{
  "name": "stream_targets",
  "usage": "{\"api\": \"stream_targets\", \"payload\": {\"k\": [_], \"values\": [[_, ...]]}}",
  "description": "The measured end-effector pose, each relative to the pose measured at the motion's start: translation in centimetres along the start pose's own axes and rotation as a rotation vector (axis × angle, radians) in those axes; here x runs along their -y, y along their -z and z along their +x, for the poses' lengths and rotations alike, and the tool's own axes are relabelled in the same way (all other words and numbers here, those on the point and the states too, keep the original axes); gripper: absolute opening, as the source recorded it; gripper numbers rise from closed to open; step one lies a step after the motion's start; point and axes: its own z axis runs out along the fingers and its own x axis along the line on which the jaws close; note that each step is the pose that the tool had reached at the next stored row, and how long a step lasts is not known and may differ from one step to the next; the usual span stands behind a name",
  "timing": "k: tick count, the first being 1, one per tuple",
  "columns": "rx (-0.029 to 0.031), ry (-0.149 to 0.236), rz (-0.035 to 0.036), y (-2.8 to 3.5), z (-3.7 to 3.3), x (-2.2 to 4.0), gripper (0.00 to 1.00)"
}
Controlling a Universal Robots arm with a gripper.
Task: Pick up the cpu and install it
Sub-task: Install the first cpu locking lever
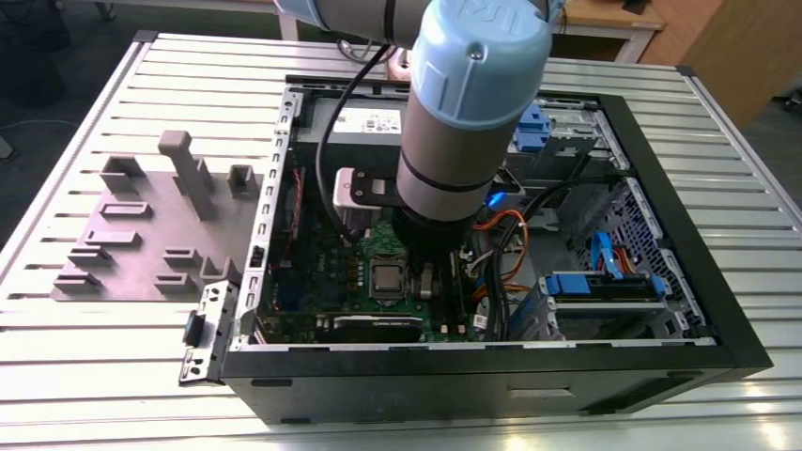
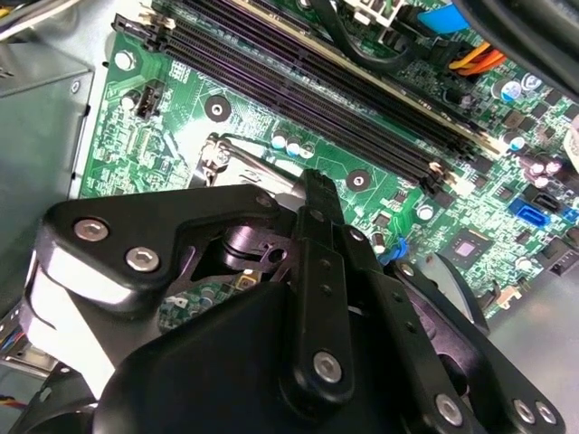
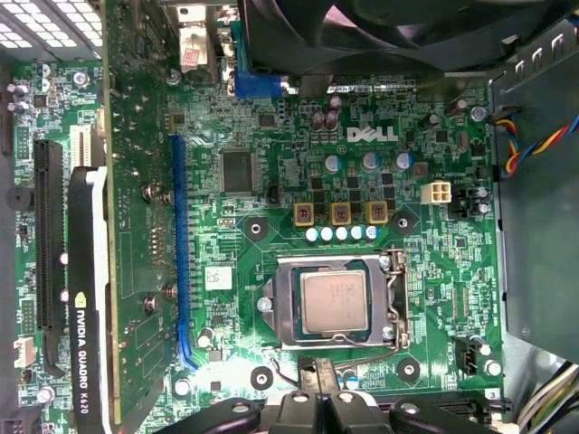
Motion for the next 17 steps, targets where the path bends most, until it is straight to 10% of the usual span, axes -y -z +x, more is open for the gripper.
{"api": "stream_targets", "payload": {"k": [17], "values": [[-0.0237, 0.072, 0.0045, -0.39, -0.31, -0.02, 0.11]]}}
